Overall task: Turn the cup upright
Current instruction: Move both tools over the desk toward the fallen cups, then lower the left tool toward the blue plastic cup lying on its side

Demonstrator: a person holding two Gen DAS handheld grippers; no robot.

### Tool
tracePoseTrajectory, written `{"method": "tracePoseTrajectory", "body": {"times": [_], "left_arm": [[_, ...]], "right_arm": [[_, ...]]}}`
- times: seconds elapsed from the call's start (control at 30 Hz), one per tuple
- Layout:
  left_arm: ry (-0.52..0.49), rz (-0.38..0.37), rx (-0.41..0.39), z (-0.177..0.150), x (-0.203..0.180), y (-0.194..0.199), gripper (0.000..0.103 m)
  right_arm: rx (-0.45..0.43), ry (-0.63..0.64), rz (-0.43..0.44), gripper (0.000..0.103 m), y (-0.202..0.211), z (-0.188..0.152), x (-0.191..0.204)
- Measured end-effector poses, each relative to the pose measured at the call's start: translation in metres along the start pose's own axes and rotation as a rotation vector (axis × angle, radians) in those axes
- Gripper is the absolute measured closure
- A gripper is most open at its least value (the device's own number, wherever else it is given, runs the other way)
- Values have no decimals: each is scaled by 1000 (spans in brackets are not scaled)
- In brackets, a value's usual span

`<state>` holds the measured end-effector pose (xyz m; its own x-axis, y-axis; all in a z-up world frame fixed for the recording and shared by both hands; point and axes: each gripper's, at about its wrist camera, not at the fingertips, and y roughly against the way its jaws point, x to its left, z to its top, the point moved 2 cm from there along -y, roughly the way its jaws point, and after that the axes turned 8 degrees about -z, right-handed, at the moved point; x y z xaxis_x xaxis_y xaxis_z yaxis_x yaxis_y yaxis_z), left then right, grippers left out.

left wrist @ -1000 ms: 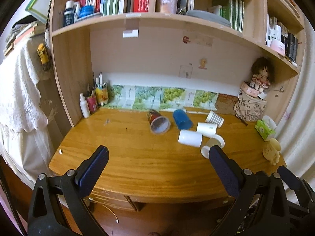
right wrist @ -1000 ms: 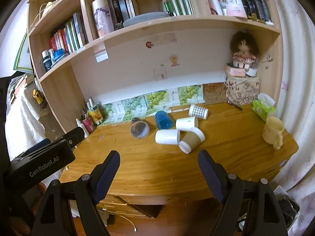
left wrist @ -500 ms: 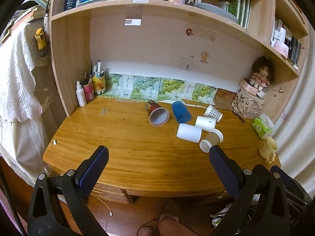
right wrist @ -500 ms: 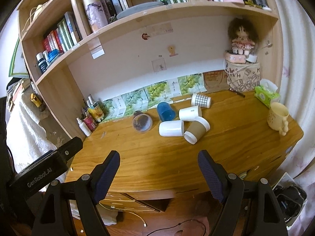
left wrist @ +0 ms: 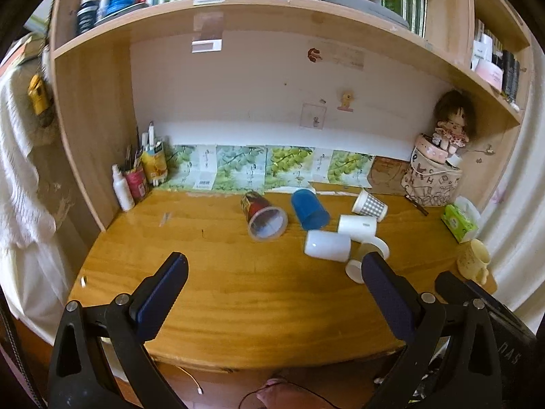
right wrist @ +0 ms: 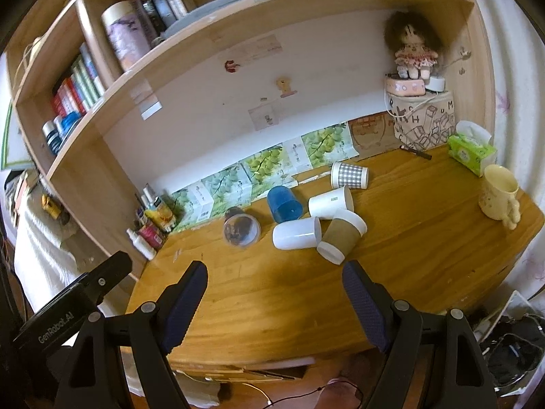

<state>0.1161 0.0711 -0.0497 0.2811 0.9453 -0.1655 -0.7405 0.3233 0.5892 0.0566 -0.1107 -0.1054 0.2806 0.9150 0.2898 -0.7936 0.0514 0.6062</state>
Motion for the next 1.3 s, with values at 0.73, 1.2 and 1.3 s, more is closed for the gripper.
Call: {"method": "tracePoseTrajectory", "body": {"times": [0.73, 1.2, 1.3], "left_arm": [[-338, -85, 83, 88, -55, -126, 1], [-653, -87, 159, 115, -61, -202, 1], [-749, -101, 179, 116, -63, -216, 1]], "right_arm": [[151, -215, 87, 21, -132, 92, -45], [194, -264, 147, 21, -188, 114, -67], [191, -247, 146, 21, -197, 118, -70]]}}
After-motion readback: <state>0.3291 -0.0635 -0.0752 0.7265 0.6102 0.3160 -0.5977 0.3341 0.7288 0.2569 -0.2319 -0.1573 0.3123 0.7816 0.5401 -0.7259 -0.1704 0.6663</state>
